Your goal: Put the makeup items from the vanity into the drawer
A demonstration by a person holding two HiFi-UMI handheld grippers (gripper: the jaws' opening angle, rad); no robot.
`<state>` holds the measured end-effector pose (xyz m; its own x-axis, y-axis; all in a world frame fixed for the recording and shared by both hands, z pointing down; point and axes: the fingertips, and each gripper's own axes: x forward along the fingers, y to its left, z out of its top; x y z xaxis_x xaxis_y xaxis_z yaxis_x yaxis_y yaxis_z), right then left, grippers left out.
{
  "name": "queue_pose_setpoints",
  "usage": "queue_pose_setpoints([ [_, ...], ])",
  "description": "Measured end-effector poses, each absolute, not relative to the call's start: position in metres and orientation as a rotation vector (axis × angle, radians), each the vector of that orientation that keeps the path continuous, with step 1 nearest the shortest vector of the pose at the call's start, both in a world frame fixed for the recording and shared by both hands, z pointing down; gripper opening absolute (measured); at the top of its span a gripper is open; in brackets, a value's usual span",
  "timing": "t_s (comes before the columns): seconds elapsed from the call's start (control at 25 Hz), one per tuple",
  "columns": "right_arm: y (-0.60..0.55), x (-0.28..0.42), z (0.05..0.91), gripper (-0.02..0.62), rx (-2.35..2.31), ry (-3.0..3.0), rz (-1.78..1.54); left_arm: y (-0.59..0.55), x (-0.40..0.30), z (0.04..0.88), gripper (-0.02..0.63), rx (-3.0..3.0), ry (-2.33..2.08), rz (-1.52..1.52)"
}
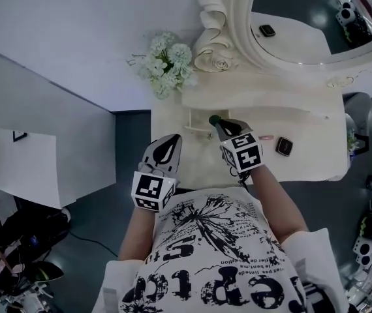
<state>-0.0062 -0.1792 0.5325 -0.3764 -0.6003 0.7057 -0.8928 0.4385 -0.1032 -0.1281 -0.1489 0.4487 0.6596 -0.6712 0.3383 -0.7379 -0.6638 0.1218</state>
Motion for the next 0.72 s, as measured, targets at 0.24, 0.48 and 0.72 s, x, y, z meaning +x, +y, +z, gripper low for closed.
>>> queue_pose_setpoints([
  [0.24, -0.189, -0.014, 0.553, 0.075, 1.255, -2.063, 0.7, -0.148, -0.146, 0.452, 0.02, 2.608, -1.178, 0.397],
  [0.48, -0.188, -0.012, 0.541, 0.164, 1.295, -2.075, 0.632, -0.149, -0.153, 0.456, 0.019, 2.594, -1.192, 0.402],
  [0.72, -0.179, 0.01, 0.536, 0.166, 1.376, -2.047, 0.627, -0.147, -0.14, 0.455, 0.02, 2.62, -1.14, 0.407],
])
